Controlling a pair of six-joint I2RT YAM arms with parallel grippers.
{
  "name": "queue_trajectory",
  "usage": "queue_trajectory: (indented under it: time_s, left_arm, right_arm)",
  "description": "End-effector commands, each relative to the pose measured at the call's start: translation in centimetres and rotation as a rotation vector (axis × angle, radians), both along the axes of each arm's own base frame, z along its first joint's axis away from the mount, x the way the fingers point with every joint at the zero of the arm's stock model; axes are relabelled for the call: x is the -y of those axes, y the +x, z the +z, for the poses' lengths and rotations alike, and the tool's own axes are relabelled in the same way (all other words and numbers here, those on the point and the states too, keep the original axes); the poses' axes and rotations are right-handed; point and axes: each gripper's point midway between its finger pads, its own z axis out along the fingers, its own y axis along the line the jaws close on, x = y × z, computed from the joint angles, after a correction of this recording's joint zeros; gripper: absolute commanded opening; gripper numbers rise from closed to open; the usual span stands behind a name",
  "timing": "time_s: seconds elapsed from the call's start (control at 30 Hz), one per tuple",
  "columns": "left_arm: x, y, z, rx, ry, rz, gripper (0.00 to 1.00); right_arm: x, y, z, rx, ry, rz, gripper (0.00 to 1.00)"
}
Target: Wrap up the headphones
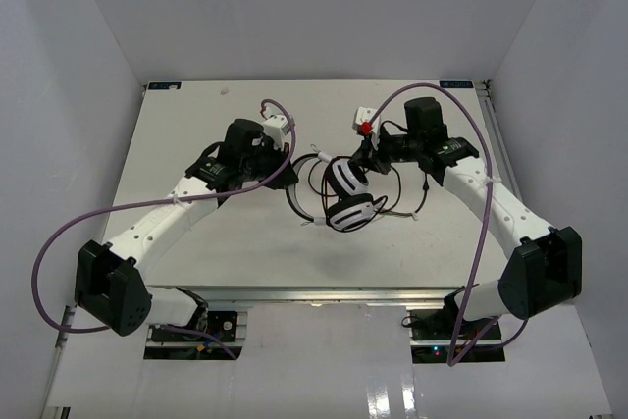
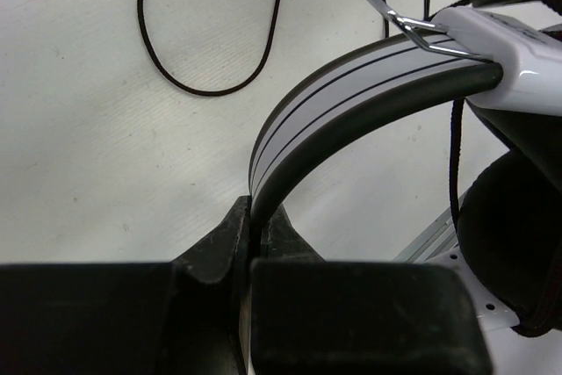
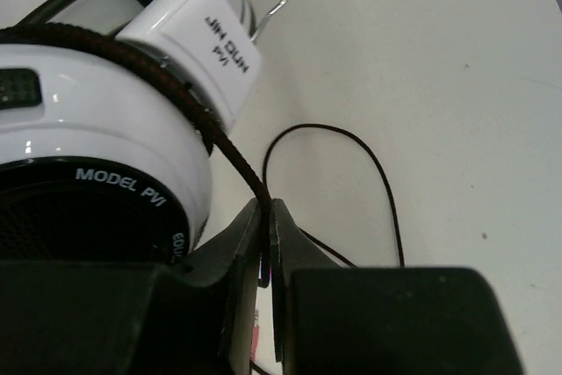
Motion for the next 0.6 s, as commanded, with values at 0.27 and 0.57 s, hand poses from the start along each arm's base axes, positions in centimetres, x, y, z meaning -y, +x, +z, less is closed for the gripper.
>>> queue_trajectory:
  time_s: [0.27, 0.57]
  left_arm:
    - [0.7, 0.7, 12.6, 0.160, -0.135, 0.017, 0.00]
    - [-0.4, 2.0, 16.6, 0.197, -0.170, 0.149, 0.00]
  right_arm:
    - [-3.6, -3.8, -0.9, -0.375, 0.279, 0.219, 0.58]
    - [-4.2, -5.6, -1.9, -0.501, 0.393, 0.301, 0.67]
